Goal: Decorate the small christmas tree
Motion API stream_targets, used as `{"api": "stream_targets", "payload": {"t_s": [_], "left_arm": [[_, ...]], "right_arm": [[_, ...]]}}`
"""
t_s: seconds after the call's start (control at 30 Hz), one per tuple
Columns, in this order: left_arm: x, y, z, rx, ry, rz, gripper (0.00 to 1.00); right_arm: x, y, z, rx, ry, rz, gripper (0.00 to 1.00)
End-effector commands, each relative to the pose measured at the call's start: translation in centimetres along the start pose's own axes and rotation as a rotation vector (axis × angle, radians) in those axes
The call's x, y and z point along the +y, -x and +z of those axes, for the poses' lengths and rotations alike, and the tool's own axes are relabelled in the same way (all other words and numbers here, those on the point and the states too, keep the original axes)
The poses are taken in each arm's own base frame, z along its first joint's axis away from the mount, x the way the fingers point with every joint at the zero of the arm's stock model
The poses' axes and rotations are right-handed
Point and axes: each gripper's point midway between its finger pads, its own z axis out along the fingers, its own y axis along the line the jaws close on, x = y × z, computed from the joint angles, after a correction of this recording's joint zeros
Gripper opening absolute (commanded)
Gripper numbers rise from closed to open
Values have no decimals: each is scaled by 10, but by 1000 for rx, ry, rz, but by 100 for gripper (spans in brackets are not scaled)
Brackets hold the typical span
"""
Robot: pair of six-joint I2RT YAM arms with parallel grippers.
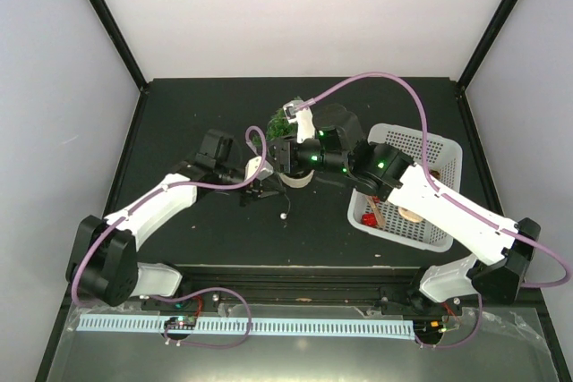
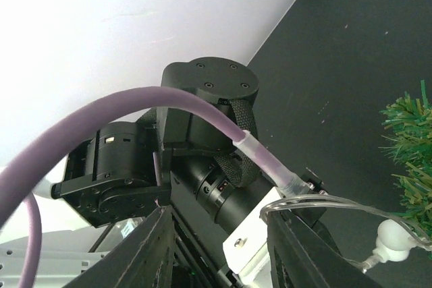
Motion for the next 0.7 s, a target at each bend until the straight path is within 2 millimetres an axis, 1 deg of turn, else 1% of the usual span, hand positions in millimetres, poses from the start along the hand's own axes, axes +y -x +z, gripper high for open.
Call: {"api": "stream_targets", "payload": {"t_s": [0.0,0.07,0.2,0.4,0.47,0.57,0.67], "left_arm": [[-2,26,-1,-60,-41,59,3],[-5,26,-2,-61,-53,60,2],[-11,25,-3,-56,-64,66,2],[-12,22,-4,-36,-58,71,2],[-9,19,-6,-6,-34,71,2],[-1,14,-17,36,10,66,2],[6,10,-34,62,48,44,1]], "right_arm": [[15,7,-2,-11,50,5,40],[14,6,-2,-10,50,5,40],[12,4,-1,-8,48,6,40],[11,3,-2,-11,47,5,39],[9,2,-2,-12,37,3,40],[6,1,-5,-19,21,0,41],[1,-1,-7,-25,5,0,42]]}}
